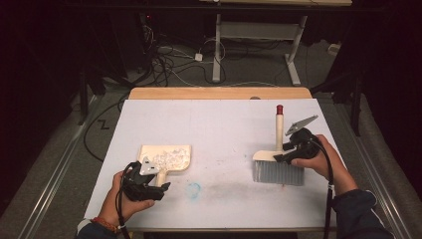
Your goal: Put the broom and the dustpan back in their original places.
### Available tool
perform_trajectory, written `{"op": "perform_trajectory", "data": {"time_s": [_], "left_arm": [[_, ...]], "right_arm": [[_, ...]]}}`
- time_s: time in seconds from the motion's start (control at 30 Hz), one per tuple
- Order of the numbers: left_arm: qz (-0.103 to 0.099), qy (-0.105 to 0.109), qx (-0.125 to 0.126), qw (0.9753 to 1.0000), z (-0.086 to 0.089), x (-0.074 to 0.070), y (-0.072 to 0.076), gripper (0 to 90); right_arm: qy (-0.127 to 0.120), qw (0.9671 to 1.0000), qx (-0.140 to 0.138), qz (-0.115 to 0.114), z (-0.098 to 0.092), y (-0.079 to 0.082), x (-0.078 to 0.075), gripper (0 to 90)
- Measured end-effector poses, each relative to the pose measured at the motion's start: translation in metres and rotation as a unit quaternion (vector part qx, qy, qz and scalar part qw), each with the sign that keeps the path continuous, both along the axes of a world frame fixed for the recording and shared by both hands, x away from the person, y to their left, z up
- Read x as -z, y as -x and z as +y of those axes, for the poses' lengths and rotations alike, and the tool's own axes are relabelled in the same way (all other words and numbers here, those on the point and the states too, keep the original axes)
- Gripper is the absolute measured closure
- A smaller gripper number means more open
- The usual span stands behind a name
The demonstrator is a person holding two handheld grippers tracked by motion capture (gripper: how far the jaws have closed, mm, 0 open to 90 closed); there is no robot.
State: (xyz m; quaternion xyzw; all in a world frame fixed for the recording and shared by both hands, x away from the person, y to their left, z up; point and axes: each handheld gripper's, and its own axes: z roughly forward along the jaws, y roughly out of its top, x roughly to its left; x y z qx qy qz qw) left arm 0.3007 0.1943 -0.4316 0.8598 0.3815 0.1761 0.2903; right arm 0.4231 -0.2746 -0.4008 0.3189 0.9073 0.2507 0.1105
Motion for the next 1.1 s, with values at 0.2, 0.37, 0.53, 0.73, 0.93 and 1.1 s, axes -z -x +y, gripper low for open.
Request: {"op": "perform_trajectory", "data": {"time_s": [0.2, 0.37, 0.53, 0.73, 0.93, 1.1], "left_arm": [[-0.095, 0.028, -0.002, 0.9951, 0.005, -0.01, 0.003, 20.7], [-0.16, 0.033, 0.002, 0.9866, 0.011, -0.018, 0.005, 18.4], [-0.193, 0.033, 0.005, 0.9806, 0.014, -0.021, 0.009, 18.1], [-0.201, 0.008, 0.013, 0.9795, 0.013, -0.013, 0.009, 18.1], [-0.192, -0.004, 0.021, 0.9812, 0.009, 0.001, 0.009, 18.1], [-0.198, -0.007, 0.025, 0.9798, 0.008, 0.007, 0.012, 18.1]], "right_arm": [[-0.04, 0.9906, 0.059, -0.117, -0.009, 0.01, -0.014, 38.4], [-0.088, 0.9787, 0.049, -0.179, -0.012, 0.033, -0.02, 33.6], [-0.109, 0.965, 0.061, -0.231, -0.013, 0.056, -0.021, 28.8], [-0.124, 0.9494, 0.079, -0.277, -0.015, 0.08, -0.019, 25.0], [-0.122, 0.9424, 0.08, -0.301, -0.017, 0.099, -0.009, 24.2], [-0.127, 0.9419, 0.083, -0.3, -0.022, 0.107, 0.001, 24.2]]}}
